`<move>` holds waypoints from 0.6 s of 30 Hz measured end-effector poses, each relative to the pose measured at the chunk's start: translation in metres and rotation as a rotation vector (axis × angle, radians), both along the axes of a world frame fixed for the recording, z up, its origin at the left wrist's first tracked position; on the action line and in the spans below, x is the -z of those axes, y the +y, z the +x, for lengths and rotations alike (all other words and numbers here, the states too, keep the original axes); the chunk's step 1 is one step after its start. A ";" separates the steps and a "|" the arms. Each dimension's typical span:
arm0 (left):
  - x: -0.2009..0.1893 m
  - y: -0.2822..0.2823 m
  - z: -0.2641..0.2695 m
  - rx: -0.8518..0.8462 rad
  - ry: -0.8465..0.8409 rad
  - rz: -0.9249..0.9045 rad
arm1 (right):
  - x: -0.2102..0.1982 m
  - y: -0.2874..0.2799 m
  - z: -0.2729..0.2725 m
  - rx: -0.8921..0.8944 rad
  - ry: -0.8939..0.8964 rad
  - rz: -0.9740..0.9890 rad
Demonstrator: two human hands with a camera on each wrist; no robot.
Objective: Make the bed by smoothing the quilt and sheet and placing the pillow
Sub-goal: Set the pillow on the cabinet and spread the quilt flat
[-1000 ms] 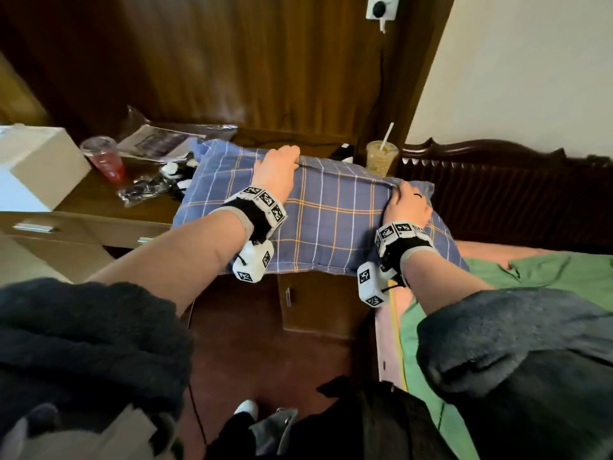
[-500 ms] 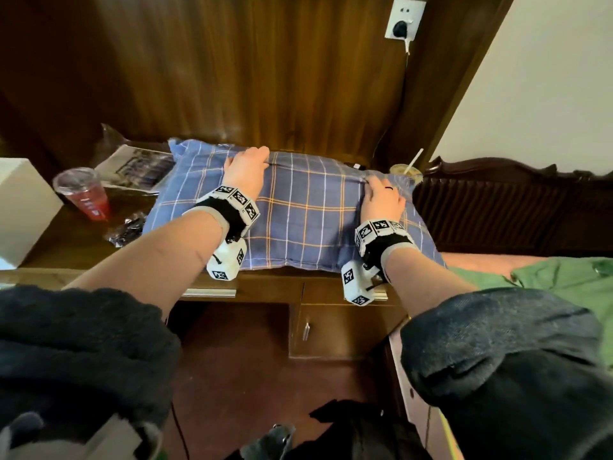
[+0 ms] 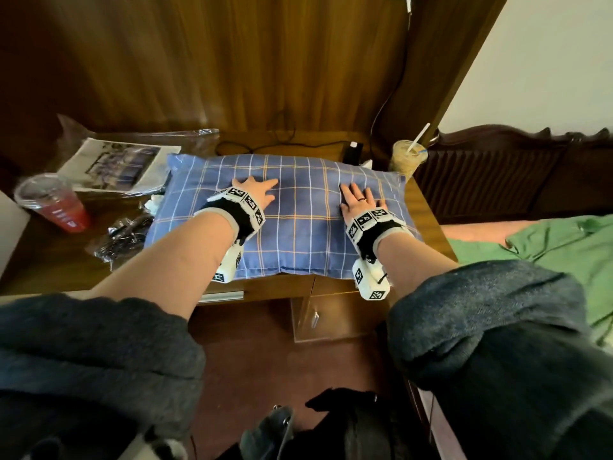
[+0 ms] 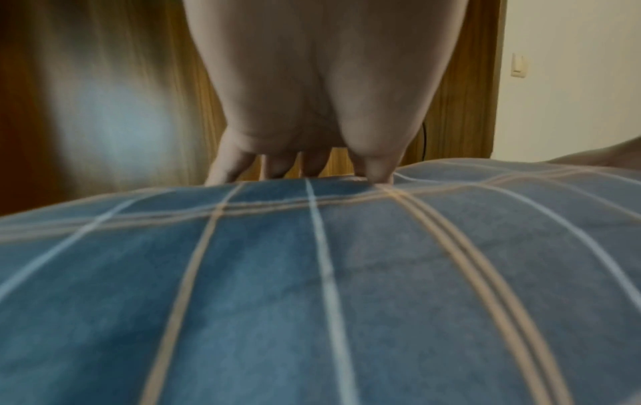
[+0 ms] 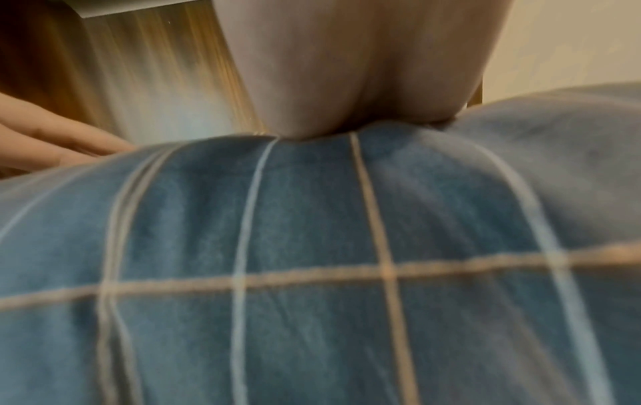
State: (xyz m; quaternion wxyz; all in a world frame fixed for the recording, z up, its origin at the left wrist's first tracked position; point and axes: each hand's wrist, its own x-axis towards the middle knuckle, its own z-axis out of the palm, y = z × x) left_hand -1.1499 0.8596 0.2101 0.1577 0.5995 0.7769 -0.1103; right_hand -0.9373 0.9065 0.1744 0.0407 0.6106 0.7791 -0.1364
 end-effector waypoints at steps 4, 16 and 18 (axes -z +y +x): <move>-0.019 -0.005 0.039 -0.027 0.175 0.065 | -0.014 -0.002 0.004 -0.015 0.077 0.123; -0.053 0.019 0.243 0.466 0.043 0.381 | -0.043 -0.027 0.166 0.199 0.237 0.554; -0.051 0.023 0.287 0.534 0.062 0.391 | -0.036 -0.036 0.220 0.303 0.230 0.559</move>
